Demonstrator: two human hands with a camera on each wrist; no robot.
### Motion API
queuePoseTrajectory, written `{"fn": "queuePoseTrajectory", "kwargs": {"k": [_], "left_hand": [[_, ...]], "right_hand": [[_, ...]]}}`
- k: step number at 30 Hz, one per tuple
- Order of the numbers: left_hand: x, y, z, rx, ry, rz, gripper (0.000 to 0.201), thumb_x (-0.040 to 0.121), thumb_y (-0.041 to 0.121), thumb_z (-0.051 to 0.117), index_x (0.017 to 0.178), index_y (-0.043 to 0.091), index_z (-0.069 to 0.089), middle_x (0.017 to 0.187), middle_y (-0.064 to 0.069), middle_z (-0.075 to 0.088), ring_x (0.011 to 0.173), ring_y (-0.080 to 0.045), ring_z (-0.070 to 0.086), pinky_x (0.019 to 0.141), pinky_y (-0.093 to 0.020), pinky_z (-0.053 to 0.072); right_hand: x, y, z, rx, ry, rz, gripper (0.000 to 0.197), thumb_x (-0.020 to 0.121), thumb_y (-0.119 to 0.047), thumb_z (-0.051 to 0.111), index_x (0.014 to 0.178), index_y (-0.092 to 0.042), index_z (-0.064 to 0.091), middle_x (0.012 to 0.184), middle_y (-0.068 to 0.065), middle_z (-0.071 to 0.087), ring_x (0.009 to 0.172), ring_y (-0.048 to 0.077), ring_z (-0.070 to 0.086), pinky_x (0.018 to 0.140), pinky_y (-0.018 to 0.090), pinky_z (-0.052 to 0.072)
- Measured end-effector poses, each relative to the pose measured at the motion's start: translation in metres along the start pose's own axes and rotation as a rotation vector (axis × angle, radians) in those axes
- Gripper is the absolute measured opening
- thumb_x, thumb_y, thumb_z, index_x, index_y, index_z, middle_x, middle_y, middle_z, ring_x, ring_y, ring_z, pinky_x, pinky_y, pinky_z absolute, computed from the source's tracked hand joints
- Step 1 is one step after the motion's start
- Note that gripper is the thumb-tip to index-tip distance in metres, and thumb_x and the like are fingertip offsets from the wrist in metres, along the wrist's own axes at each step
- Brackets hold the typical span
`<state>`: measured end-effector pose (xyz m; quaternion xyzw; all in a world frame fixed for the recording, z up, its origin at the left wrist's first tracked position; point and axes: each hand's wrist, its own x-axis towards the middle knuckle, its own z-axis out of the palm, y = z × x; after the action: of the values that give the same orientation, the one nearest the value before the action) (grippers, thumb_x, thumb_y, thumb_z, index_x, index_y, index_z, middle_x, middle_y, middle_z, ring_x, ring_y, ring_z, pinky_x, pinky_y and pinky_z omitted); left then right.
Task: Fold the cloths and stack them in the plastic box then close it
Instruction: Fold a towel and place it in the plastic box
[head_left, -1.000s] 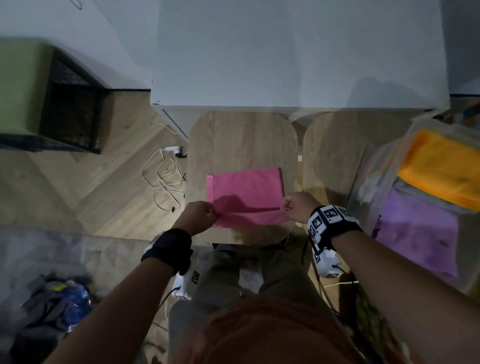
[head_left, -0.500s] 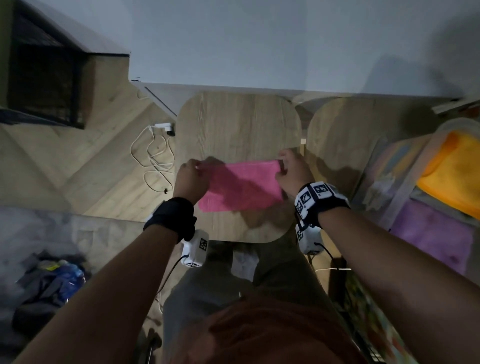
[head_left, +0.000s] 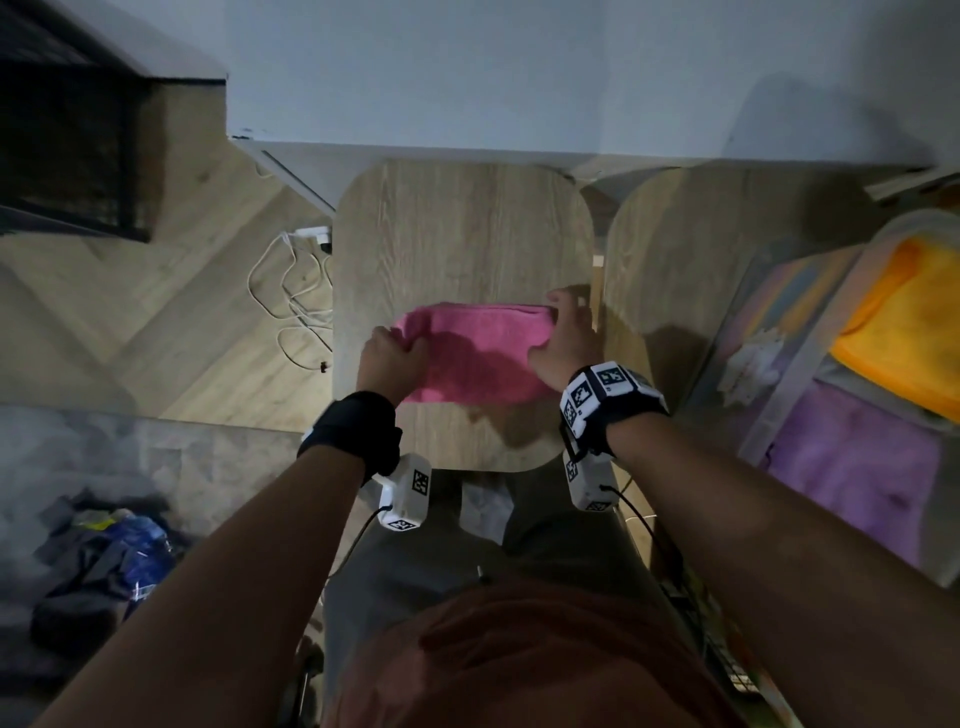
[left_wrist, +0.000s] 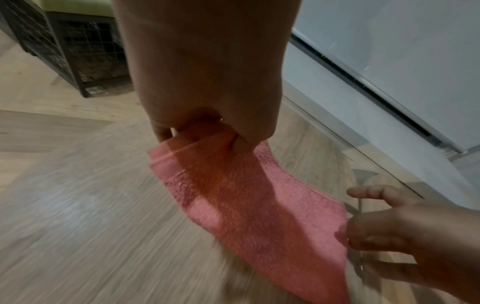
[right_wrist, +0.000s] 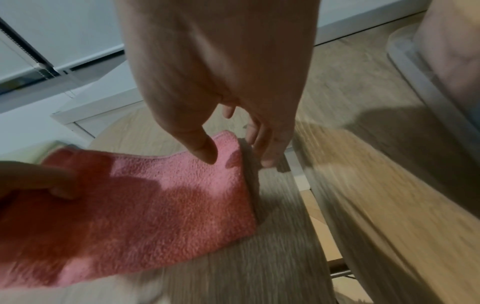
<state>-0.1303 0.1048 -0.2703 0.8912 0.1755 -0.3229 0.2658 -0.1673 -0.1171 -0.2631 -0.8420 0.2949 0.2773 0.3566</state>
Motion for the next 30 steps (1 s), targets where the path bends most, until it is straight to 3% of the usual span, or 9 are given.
{"fn": "queuePoseTrajectory", "kwargs": {"k": [3,8,11,13,15,17,21,26,30], "left_hand": [[-0.013,0.016,-0.001,-0.125,0.042,0.063,0.028,0.089,0.027,0.061,0.098,0.008,0.043,0.079,0.003,0.051,0.07,-0.017,0.049,0.062,-0.029,0.037],[-0.038,0.061,0.017,-0.169,-0.091,0.252,0.03,0.085,0.027,0.066,0.102,0.011,0.047,0.084,0.003,0.059,0.07,-0.012,0.058,0.055,-0.02,0.044],[-0.051,0.083,0.037,-0.165,-0.257,0.337,0.041,0.088,0.041,0.066,0.111,0.01,0.053,0.093,-0.001,0.066,0.076,-0.015,0.066,0.066,-0.026,0.055],[-0.052,0.086,0.049,-0.095,-0.181,0.38,0.032,0.093,0.034,0.061,0.11,0.007,0.06,0.098,-0.004,0.067,0.079,-0.015,0.063,0.069,-0.021,0.051],[-0.047,0.083,0.056,-0.062,-0.018,0.345,0.024,0.091,0.018,0.057,0.109,0.003,0.059,0.103,-0.01,0.064,0.081,-0.016,0.055,0.062,-0.01,0.04],[-0.039,0.075,0.061,0.011,0.025,0.24,0.033,0.089,0.016,0.056,0.117,-0.001,0.052,0.117,-0.017,0.052,0.092,-0.025,0.052,0.074,-0.021,0.045],[-0.022,0.058,0.066,0.17,-0.192,-0.035,0.06,0.087,0.045,0.06,0.129,0.003,0.052,0.125,-0.021,0.042,0.112,-0.041,0.048,0.101,-0.045,0.044],[-0.03,0.08,0.059,0.082,-0.204,0.15,0.052,0.08,0.047,0.046,0.101,0.001,0.058,0.094,-0.014,0.059,0.087,-0.029,0.057,0.07,-0.033,0.043],[-0.05,0.118,0.035,-0.073,-0.195,0.291,0.024,0.079,0.044,0.046,0.076,0.02,0.042,0.074,0.006,0.049,0.065,-0.009,0.046,0.053,-0.015,0.033]], "right_hand": [[-0.002,0.003,-0.006,0.035,0.067,-0.001,0.066,0.078,-0.004,0.067,0.134,-0.023,0.038,0.132,0.011,0.043,0.123,0.032,0.046,0.106,0.04,0.041],[-0.002,0.005,-0.016,0.074,0.104,0.01,0.046,0.085,-0.022,0.065,0.126,-0.026,0.044,0.125,0.006,0.047,0.105,0.03,0.058,0.091,0.045,0.053],[-0.001,0.011,-0.022,0.093,0.088,0.042,0.03,0.095,-0.04,0.052,0.119,-0.023,0.048,0.117,0.007,0.054,0.094,0.028,0.061,0.08,0.041,0.054],[-0.001,0.017,-0.024,0.144,0.095,0.079,0.033,0.097,-0.045,0.047,0.119,-0.02,0.047,0.115,0.008,0.057,0.092,0.026,0.061,0.076,0.037,0.051],[-0.001,0.022,-0.023,0.217,0.1,0.118,0.043,0.097,-0.048,0.048,0.127,-0.017,0.047,0.124,0.009,0.055,0.103,0.028,0.059,0.084,0.039,0.05],[-0.002,0.027,-0.024,0.247,0.071,0.151,0.047,0.095,-0.045,0.052,0.133,-0.017,0.045,0.132,0.01,0.051,0.111,0.029,0.057,0.092,0.044,0.05],[-0.006,0.036,-0.024,0.223,-0.092,0.146,0.052,0.091,-0.019,0.057,0.138,-0.02,0.035,0.119,0.007,0.049,0.099,0.025,0.058,0.078,0.034,0.054],[-0.013,0.036,-0.029,0.255,-0.134,0.086,0.049,0.085,-0.02,0.062,0.13,-0.024,0.042,0.097,-0.004,0.055,0.088,0.018,0.061,0.059,0.021,0.043],[-0.016,0.015,-0.036,0.448,-0.151,0.149,0.065,0.076,-0.059,0.056,0.13,-0.023,0.047,0.107,-0.007,0.06,0.092,0.024,0.062,0.063,0.028,0.044]]}}
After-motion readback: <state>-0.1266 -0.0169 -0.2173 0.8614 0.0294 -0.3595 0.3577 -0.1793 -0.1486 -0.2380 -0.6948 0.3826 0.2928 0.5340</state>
